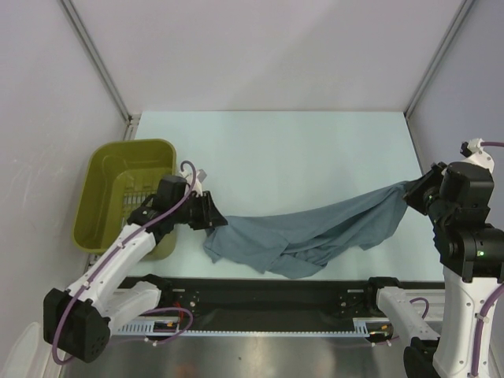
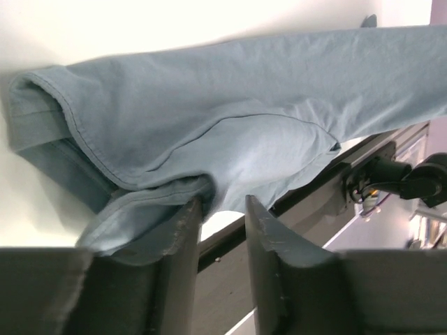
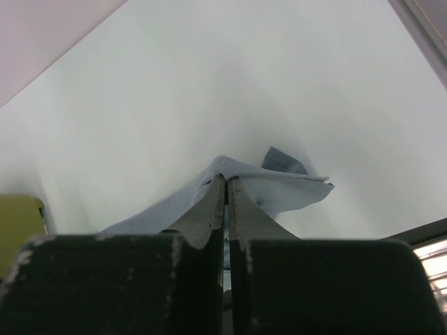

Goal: Fold and stack the t-shirts
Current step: Flatten the tshirt out

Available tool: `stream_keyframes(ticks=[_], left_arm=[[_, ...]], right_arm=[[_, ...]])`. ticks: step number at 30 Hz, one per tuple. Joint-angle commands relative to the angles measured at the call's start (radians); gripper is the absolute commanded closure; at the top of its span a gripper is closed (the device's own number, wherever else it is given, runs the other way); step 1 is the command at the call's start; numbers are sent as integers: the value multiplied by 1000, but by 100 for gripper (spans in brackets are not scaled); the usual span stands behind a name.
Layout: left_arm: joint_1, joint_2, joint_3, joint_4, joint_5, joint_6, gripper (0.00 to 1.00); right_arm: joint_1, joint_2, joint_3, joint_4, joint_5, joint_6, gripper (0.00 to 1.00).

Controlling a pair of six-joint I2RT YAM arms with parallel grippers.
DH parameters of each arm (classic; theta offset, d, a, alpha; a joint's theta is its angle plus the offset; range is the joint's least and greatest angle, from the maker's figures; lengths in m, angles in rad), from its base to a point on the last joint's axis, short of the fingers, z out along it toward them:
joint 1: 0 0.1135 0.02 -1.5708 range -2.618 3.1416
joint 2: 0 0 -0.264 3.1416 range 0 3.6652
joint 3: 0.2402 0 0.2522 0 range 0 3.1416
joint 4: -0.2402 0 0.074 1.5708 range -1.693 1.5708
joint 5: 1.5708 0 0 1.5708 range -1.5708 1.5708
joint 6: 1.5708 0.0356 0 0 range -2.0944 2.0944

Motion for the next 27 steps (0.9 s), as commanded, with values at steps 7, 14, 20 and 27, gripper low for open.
stream_keyframes(ticks=[7, 14, 20, 27], left_arm=[[-18, -90, 102, -58, -1, -4, 100], [-18, -196, 393, -139, -32, -14, 100], [-18, -155, 674, -133, -67, -10, 100], [-18, -163, 913, -118, -116, 28, 100]], right_arm=[[-1, 5, 19, 38, 1, -7, 100], [-3, 21, 109, 29, 50, 6, 100], [-1, 47, 235, 28, 51, 2, 100], [-1, 8, 423, 40, 31, -41, 100]])
